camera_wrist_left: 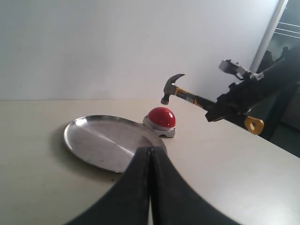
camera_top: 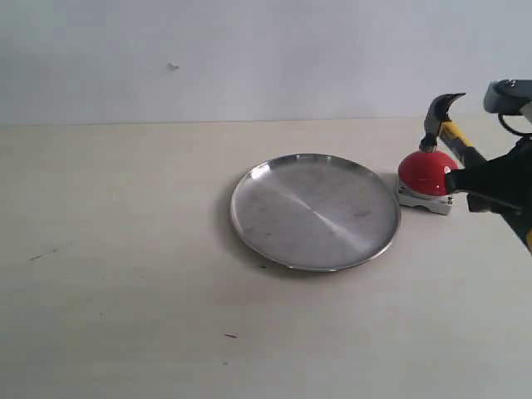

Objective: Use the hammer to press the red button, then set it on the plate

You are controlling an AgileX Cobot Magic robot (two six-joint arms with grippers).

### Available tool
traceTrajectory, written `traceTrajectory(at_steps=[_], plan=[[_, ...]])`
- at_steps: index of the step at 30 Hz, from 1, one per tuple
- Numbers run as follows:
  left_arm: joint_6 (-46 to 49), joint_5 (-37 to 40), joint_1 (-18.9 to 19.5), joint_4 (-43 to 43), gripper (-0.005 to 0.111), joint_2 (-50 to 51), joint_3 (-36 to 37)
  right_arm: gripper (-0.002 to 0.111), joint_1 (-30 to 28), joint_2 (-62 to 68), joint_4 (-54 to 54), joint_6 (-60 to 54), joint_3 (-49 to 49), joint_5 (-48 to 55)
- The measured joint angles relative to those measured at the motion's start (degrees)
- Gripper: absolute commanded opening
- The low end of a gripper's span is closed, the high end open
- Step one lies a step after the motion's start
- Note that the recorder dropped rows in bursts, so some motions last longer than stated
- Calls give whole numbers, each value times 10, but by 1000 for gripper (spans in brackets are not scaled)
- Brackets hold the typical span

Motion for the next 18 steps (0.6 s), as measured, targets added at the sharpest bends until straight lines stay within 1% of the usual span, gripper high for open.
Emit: traceTrajectory(at_steps=[3,4,5,6,7,8,10,12,14,17,18], plan=[[0,0,0,0,0,0,0,0,0,-88,68,-14,1,-4],[0,0,0,0,0,0,0,0,0,-111,137,-50,0,-6],[0,0,0,0,0,0,0,0,0,-122,214,-113,0,-8],[0,0,0,0,0,0,0,0,0,-127,382,-229,0,4],[0,0,0,0,0,0,0,0,0,-126,473,-303,0,21],[0,0,0,0,0,0,0,0,0,-117,619,-419,4,56],[0,0,0,0,0,0,0,0,7,-103,761,-541,15,101],[0,0,0,0,0,0,0,0,36,-79,841,-630,22,107],[0,0,0,0,0,0,0,0,58,-59,858,-655,24,78],[0,0,0,0,0,0,0,0,113,-10,872,-674,24,6],[0,0,0,0,0,0,0,0,123,4,872,-675,22,-6]])
